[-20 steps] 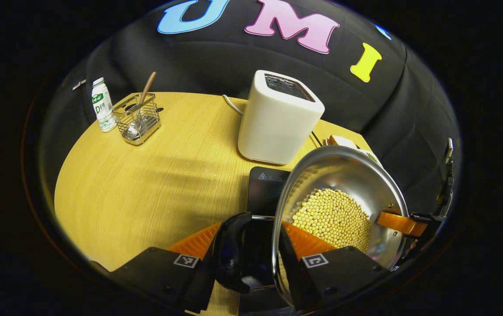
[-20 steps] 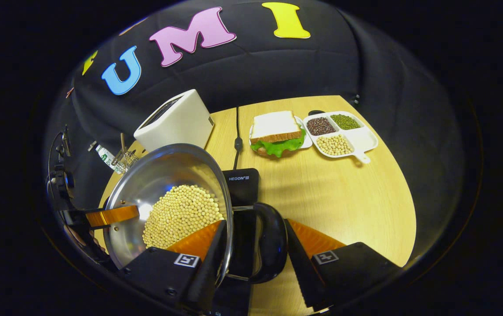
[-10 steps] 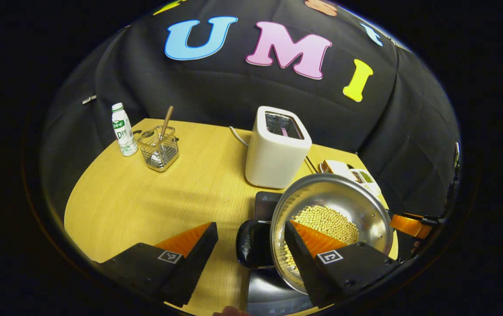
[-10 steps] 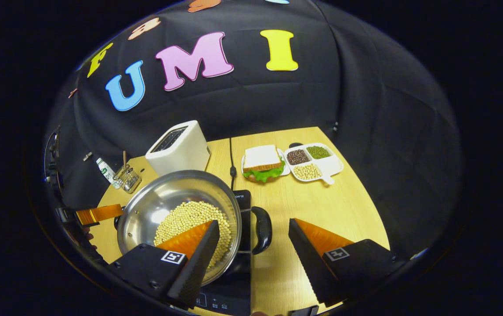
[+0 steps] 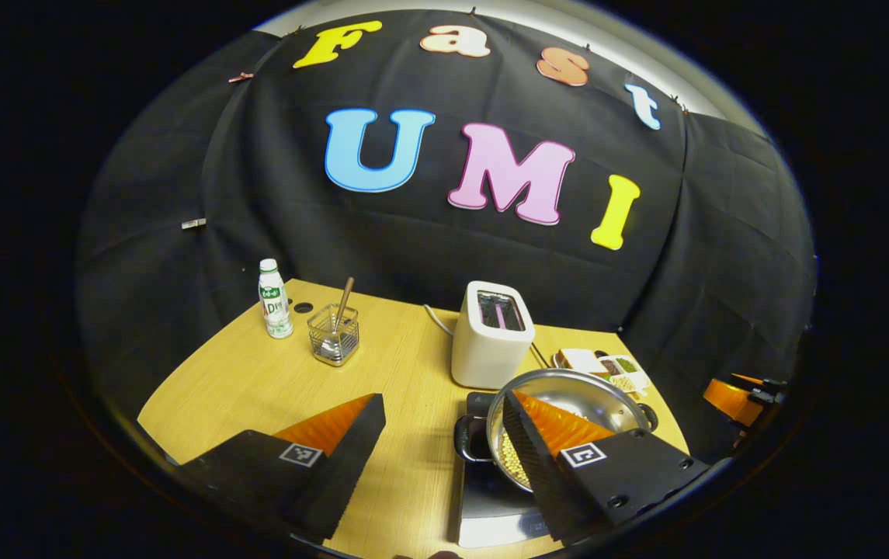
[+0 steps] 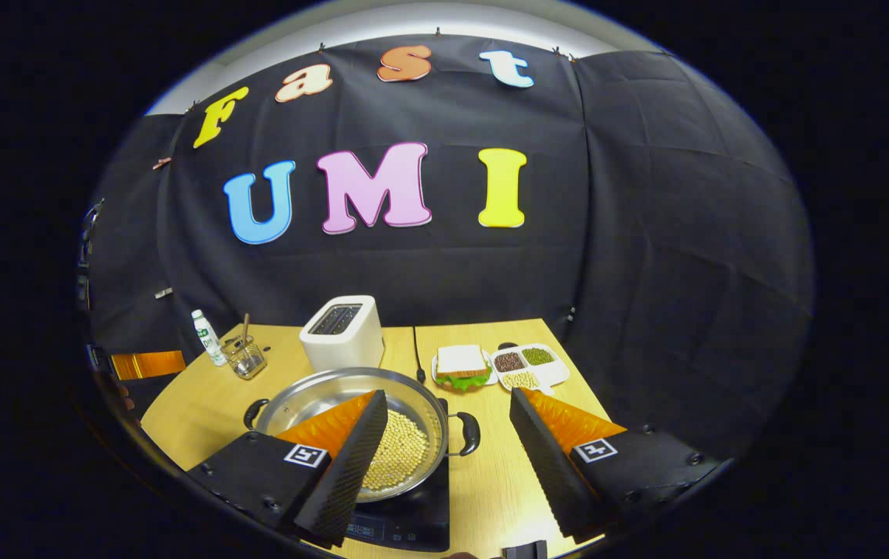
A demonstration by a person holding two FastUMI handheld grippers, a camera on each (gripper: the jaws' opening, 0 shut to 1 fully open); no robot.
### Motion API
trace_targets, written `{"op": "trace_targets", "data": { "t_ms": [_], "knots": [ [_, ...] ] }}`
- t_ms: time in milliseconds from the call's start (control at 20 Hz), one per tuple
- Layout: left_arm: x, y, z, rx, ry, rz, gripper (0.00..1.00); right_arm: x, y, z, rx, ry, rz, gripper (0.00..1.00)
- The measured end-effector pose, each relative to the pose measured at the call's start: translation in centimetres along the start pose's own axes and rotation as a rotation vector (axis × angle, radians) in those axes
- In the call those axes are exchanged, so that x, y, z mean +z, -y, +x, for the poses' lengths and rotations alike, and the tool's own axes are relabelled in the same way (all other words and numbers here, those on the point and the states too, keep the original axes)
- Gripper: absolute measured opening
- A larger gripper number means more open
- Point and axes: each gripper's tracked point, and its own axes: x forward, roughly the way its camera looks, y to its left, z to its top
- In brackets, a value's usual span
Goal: First push the handle of the pot to place it horizontally, then grasp the pot with both hands and set it on the induction cooktop.
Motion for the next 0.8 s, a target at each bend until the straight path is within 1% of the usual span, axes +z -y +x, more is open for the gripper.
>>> {"op": "trace_targets", "data": {
  "t_ms": [150,300,400,500,550,700,750,800],
  "knots": [
    [0.6,-0.8,-4.0,0.019,0.074,0.016,0.95,2.4,-0.4,-3.0,-0.017,0.092,0.027,0.99],
    [1.2,-1.6,-8.2,0.058,0.155,0.030,0.95,3.0,-0.4,-6.1,-0.024,0.140,0.044,0.99],
    [0.8,-1.8,-10.6,0.086,0.193,0.025,0.95,1.9,0.1,-8.2,-0.045,0.138,0.045,0.98],
    [-0.5,-2.4,-12.5,0.133,0.207,0.068,0.95,0.3,0.4,-10.1,-0.073,0.121,0.054,0.98],
    [-1.1,-2.5,-13.3,0.147,0.215,0.092,0.95,-0.1,0.1,-10.9,-0.070,0.128,0.052,0.99],
    [-3.3,-0.7,-15.2,0.114,0.208,0.093,0.95,-2.4,-0.4,-12.7,-0.074,0.115,0.039,0.99],
    [-4.3,-0.7,-14.2,0.106,0.195,0.088,0.95,-2.8,-0.9,-13.3,-0.062,0.108,0.041,0.99],
    [-4.6,-0.4,-14.5,0.102,0.192,0.085,0.95,-2.7,-1.2,-13.6,-0.052,0.113,0.044,0.99]
  ]
}}
